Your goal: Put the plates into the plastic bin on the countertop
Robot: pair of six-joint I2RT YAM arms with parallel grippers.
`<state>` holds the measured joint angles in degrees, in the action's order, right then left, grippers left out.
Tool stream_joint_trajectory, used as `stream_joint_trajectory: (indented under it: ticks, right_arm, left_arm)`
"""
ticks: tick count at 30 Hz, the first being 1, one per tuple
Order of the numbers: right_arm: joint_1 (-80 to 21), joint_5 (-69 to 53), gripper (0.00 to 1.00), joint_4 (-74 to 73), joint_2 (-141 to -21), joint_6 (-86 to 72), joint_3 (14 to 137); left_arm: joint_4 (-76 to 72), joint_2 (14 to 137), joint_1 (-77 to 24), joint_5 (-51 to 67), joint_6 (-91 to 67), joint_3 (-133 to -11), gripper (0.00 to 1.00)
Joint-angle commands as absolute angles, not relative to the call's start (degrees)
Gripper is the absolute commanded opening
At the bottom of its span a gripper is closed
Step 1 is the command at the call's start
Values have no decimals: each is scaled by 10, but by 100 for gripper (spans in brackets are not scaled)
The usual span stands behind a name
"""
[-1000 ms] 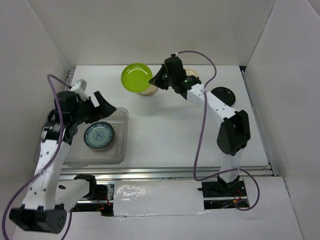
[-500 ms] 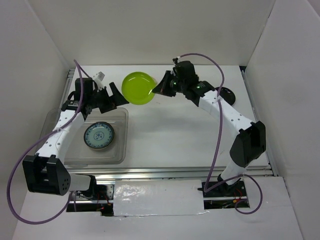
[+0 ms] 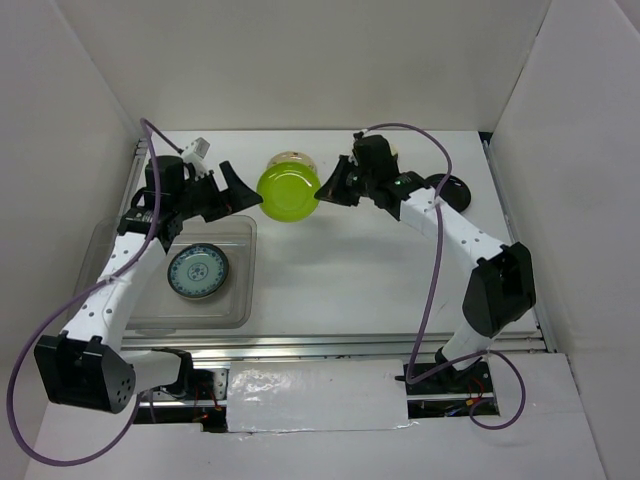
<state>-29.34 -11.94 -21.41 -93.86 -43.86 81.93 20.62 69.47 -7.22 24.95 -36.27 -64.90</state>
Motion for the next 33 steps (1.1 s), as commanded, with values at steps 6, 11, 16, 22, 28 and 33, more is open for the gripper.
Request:
stream_joint_trajectory:
  ticks: [6, 11, 16, 22, 28, 33]
  right_arm:
    - [-321, -186, 0, -153, -889, -439, 801]
    - [-332, -241, 0, -134, -889, -440, 789]
    - [-343, -302, 0, -77, -890, -456, 769]
    - [-325, -279, 100, -110, -882, -437, 761]
    - [-258, -260, 100, -51, -788, -446, 606]
    - [-235, -273, 100, -54, -742, -429, 556]
  left_arm:
    - [201, 720, -72, 236, -353, -664, 91]
    - [196, 727, -68, 240, -354, -666, 66]
    - [197, 725, -62, 231, -359, -678, 13]
    - [274, 641, -11, 73, -452, -642, 0]
    - [381, 462, 89, -95, -582, -491, 0]
    - [361, 395, 143, -91, -594, -391, 0]
